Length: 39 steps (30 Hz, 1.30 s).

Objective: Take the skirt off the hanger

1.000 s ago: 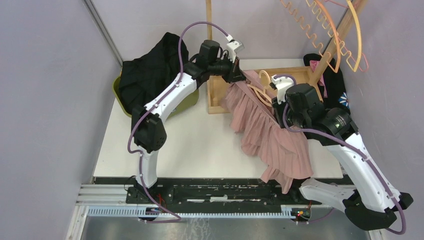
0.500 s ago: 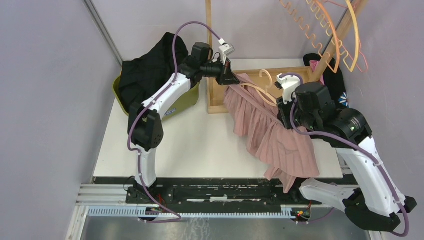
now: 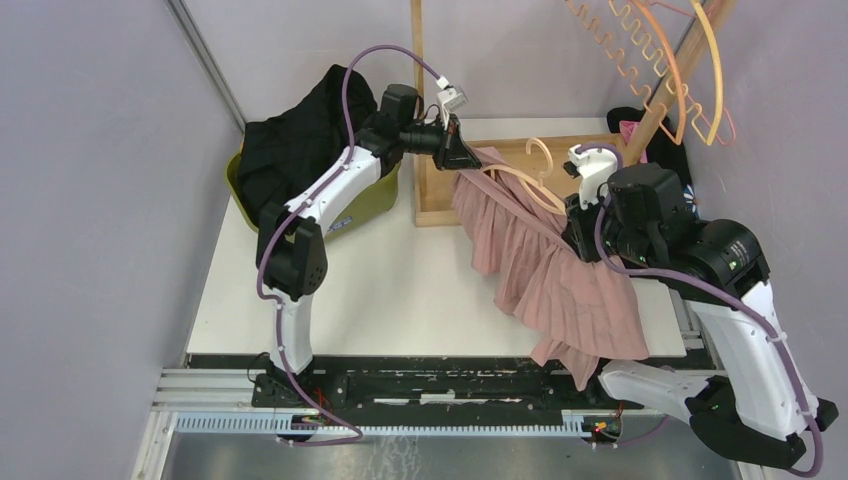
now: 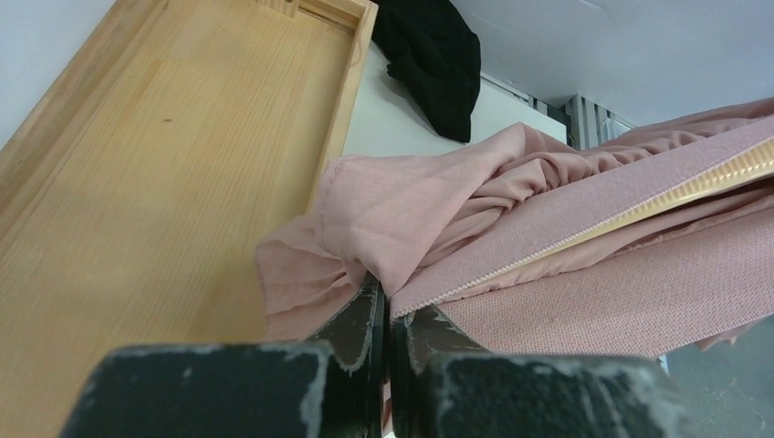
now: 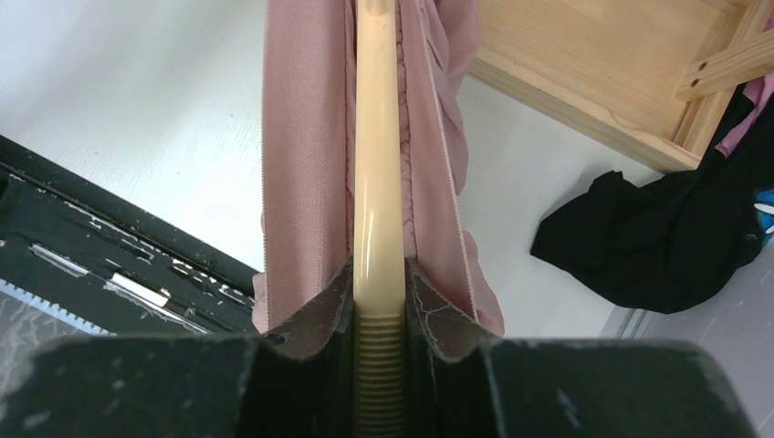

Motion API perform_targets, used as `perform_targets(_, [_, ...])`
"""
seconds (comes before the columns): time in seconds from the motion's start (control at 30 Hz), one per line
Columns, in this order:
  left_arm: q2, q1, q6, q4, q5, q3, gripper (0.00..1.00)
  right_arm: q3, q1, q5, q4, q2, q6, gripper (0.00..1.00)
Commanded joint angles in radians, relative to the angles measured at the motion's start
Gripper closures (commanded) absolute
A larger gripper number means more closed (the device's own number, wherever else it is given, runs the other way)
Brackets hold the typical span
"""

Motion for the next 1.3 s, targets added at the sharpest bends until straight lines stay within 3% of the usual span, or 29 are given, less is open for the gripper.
perform_targets(0.0, [0.11,0.268,0.071,0.036,-0.439,-0.052,0.97,0.172,0.006,0.023,-0.33,-0.13,0.019,0.99])
perform_targets(0.2, [0.11,0.281,0.079,0.036,-0.442,-0.062,0.97,0.215,0.005,0.024,-0.352,-0.129,0.021,0.99])
perform_targets(0.4, [0.093,0.274,0.078,0.043,-0.429,-0.102,0.97,0.121,0.005,-0.025,-0.193,-0.153,0.052,0.99])
perform_targets(0.67, [0.117,0.285,0.073,0.052,-0.421,-0.107,0.97,0.239,0.006,0.01,-0.293,-0.136,0.046,0.99])
perform_targets(0.93, [0.101,0.251,0.05,0.052,-0.383,-0.13,0.97,0.095,0.005,-0.073,0.033,-0.143,0.066,0.99])
perform_targets(1.17, [0.081,0.215,0.014,0.067,-0.344,-0.159,0.97,-0.038,0.006,0.023,0.388,-0.127,-0.013,0.99])
perform_targets(1.27, [0.069,0.188,-0.01,0.056,-0.325,-0.15,0.97,-0.017,0.006,0.042,0.42,-0.058,-0.053,0.99])
